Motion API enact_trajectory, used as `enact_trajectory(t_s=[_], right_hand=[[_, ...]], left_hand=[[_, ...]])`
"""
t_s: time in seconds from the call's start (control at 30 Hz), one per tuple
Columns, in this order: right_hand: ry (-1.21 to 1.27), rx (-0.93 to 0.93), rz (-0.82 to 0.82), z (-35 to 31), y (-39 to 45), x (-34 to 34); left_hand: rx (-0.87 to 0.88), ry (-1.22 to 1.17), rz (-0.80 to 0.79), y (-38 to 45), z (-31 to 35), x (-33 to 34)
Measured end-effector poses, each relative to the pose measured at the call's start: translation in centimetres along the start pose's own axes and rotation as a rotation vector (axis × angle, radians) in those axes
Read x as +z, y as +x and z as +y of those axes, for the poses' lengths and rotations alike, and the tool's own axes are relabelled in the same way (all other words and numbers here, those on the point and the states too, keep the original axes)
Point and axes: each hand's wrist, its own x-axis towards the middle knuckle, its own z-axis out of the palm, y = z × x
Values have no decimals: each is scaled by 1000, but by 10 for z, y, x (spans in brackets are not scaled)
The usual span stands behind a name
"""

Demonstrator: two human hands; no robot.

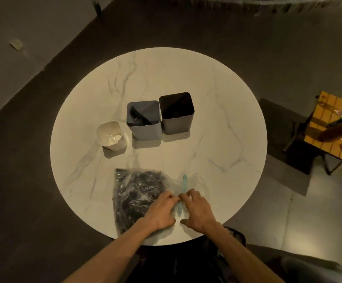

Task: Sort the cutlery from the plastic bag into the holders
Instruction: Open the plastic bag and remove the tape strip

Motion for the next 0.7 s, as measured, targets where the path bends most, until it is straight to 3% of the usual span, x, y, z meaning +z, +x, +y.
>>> enact_trajectory(t_s=[0.1, 0.17, 0.47, 0.7], right_hand=[[29, -98, 277, 4, 6, 7], [83, -143, 364, 7, 11, 4], [200, -261, 502, 0, 26, -39], [317, -270, 612, 19, 105, -53]], left_hand=[[13, -26, 49, 9, -9, 0], [0, -80, 90, 15, -14, -8], [159, -323, 307, 29, -28, -52], [199, -527, 401, 72, -64, -71]])
